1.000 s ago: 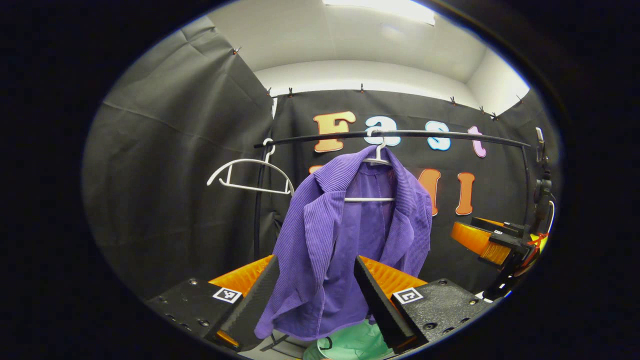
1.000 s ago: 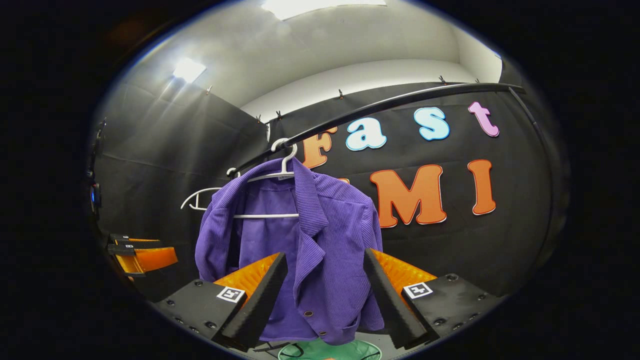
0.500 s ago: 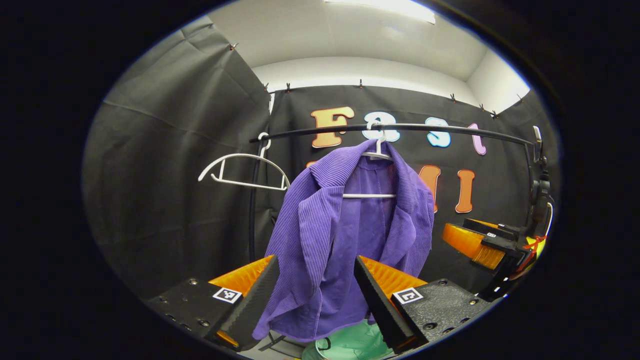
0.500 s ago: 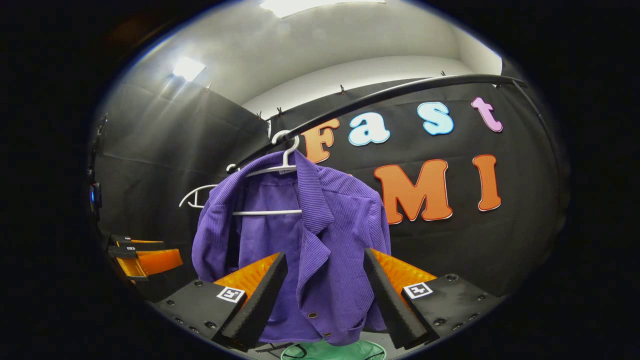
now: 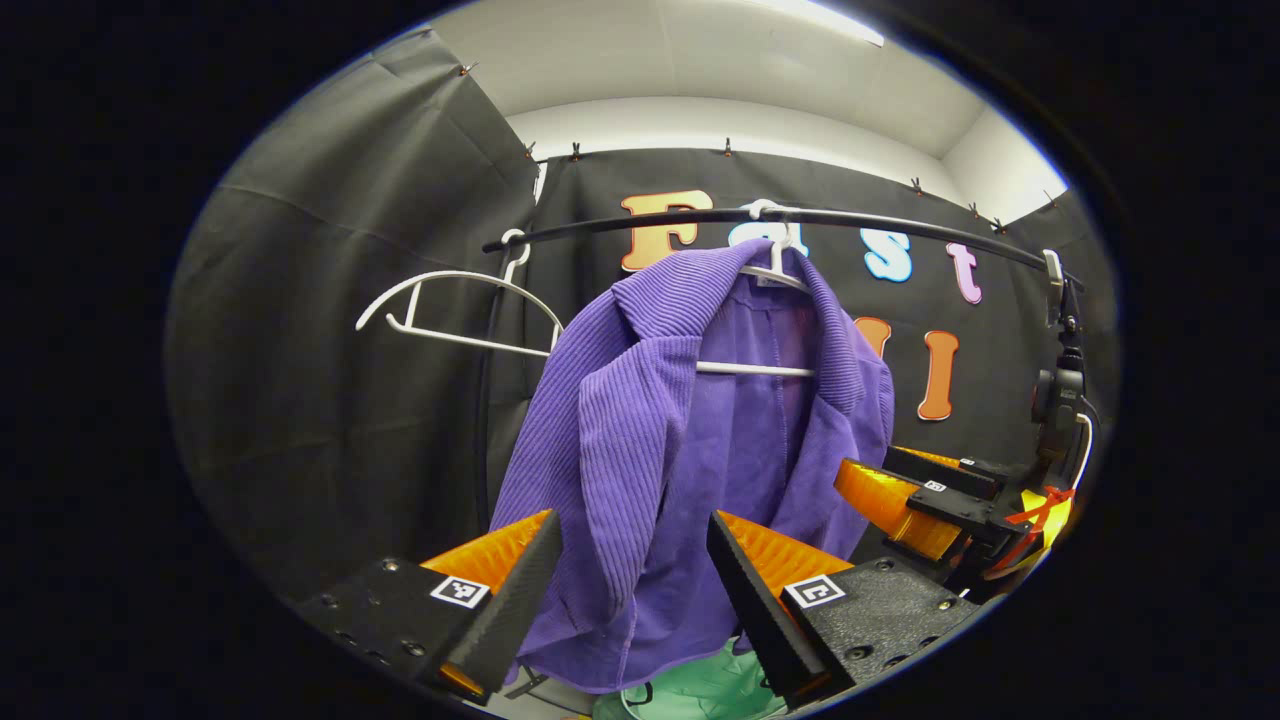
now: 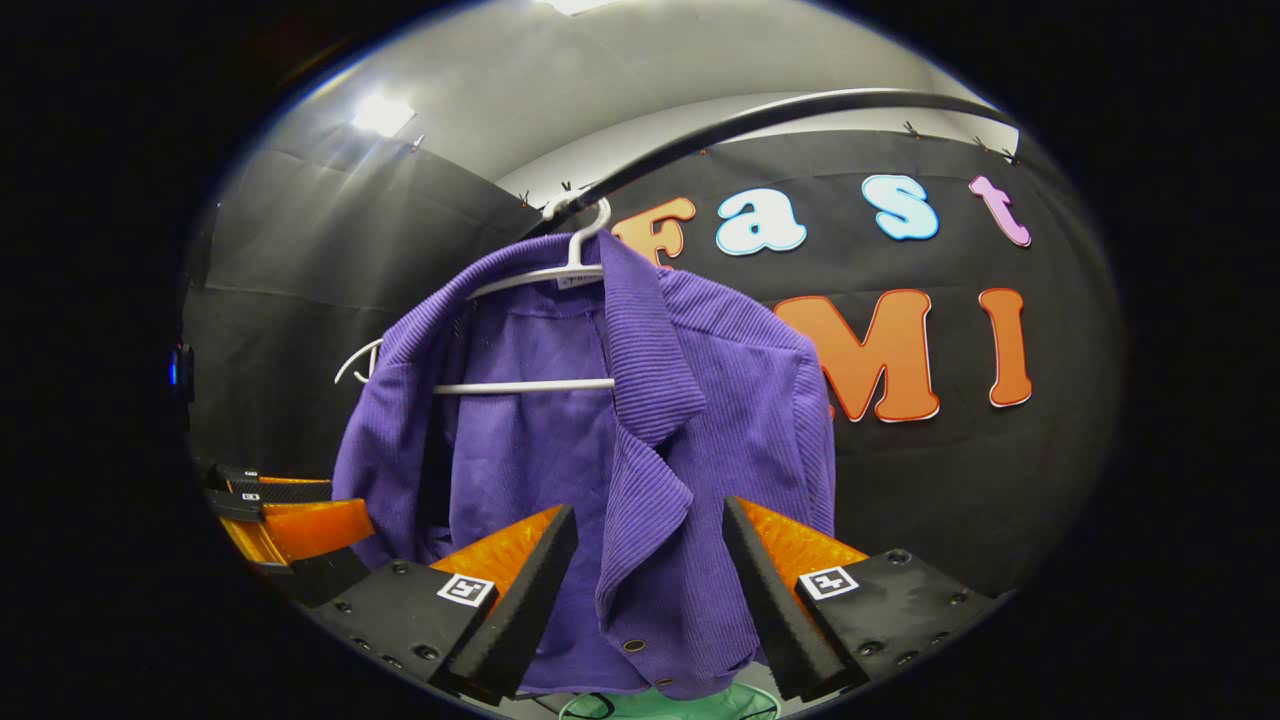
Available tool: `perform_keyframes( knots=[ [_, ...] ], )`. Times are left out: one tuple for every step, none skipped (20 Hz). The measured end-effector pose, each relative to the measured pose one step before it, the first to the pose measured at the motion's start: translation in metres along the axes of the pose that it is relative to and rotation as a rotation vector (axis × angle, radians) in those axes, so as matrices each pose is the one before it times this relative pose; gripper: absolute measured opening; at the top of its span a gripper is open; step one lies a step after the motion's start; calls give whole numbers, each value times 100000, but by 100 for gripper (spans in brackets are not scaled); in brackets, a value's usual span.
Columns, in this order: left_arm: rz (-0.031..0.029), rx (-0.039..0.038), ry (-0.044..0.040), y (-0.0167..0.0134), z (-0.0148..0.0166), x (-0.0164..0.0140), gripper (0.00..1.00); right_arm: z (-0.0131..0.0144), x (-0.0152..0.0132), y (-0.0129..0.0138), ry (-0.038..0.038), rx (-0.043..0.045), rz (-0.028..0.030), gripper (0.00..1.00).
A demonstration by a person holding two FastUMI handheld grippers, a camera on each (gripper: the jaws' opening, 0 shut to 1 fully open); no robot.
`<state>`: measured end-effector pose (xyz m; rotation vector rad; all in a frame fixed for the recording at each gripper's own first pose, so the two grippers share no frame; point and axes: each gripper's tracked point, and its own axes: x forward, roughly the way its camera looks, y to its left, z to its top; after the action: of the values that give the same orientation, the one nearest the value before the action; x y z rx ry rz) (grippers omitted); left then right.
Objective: Grasp the clothes on the hanger with both hands and then place them into the laundry hamper below.
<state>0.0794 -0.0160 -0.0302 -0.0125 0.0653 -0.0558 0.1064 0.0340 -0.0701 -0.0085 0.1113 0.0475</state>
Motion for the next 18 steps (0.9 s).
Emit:
perform_keyframes(
  knots=[
    [36,-557,-389,-37,20,332,88,-441,816,296,806,735,853,87],
    [-340,-391,-202,-123,31,434,87,-206,466,221,510,743,741,87],
    [-386,-80,96,16,-15,283,84,-370,710,50,621,581,152,88],
    [89,241,263,100,-149,304,80,-288,436,57,468,390,287,87],
    [25,322,223,58,-50,320,77,-291,514,149,400,368,436,81],
    [-467,201,193,-52,-82,105,80,-189,416,63,439,426,453,75],
    [-783,-335,-109,-175,-126,159,74,-250,201,7,468,261,311,68],
    [-926,-535,249,-199,-109,88,68,-232,559,-118,267,293,-478,66],
    [-412,-426,552,-86,-188,136,67,-128,210,-46,577,654,-146,54],
    [-257,-223,260,-38,-50,33,69,-293,243,180,337,1042,1154,43],
    [-257,41,41,41,59,97,68,-217,130,300,1072,1453,986,46],
    [-204,221,89,-39,41,190,73,-468,429,26,2154,1757,41,49],
    [-270,101,-2,36,38,107,73,-584,-235,103,3288,2234,195,47],
    [-587,-308,-305,-99,197,63,67,-225,100,-189,1652,2170,212,46],
    [233,-106,-118,54,57,12,64,-47,-28,-235,877,2905,-278,34],
    [323,354,320,99,16,97,51,-214,497,-110,770,2026,172,23],
    [83,1219,999,-2,-144,-9,55,367,-184,75,-595,2393,1443,12],
    [376,2311,1911,73,-290,33,48,171,-215,219,-302,1820,1825,12]
  ],
)
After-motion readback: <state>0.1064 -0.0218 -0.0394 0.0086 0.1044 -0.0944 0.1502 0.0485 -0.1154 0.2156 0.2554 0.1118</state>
